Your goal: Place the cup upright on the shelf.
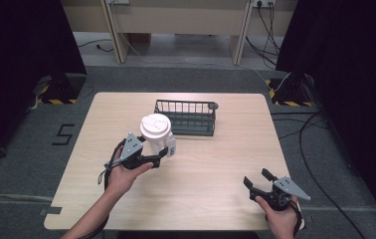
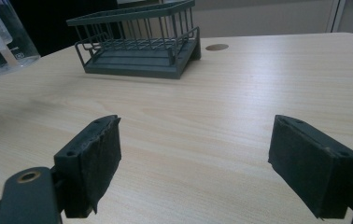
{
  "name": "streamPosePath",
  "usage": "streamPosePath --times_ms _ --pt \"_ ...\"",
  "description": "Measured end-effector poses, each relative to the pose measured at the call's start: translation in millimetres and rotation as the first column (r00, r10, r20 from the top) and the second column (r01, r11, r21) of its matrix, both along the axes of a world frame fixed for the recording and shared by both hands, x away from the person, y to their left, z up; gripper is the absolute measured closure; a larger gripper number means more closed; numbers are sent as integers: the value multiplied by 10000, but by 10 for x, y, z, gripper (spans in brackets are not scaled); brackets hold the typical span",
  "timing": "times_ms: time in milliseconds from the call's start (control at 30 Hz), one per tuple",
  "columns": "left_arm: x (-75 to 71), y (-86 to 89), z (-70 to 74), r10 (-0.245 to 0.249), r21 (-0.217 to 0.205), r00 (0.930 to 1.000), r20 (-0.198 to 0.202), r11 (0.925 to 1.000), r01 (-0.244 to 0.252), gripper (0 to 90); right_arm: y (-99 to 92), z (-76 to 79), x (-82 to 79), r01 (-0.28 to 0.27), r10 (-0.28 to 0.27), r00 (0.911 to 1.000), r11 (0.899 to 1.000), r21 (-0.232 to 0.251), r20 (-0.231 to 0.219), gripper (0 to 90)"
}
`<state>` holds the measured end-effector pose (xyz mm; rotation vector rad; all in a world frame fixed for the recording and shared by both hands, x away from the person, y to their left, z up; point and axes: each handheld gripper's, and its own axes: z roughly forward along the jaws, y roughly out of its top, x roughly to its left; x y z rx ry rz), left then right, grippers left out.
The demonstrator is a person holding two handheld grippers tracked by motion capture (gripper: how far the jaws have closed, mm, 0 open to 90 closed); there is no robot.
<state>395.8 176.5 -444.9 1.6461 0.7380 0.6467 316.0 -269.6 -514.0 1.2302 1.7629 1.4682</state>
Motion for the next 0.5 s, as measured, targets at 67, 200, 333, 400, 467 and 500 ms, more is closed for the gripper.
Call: streamPosePath --times_ms 67,200,333,400,467,500 --pt "40 -12 30 6 23 10000 38 10000 -6 176 0 0 0 2 -2 10000 10000 0 -1 176" --pt "79 -23 57 15 66 10000 73 10000 -16 175 0 0 0 -2 2 10000 10000 -5 2 176" --pt "134 -44 90 44 84 9999 114 10000 -45 176 3 0 -2 -10 10 10000 10000 -18 4 176" --pt "156 -51 102 51 122 9999 136 9999 -52 176 2 0 -2 -24 24 10000 10000 -18 3 174" --pt "165 -58 107 49 118 9999 125 9999 -51 176 3 1 -3 -15 15 10000 10000 -17 -2 174" --pt "176 -63 112 52 153 9999 146 9999 -55 176 4 0 -3 -11 11 10000 10000 -17 6 173"
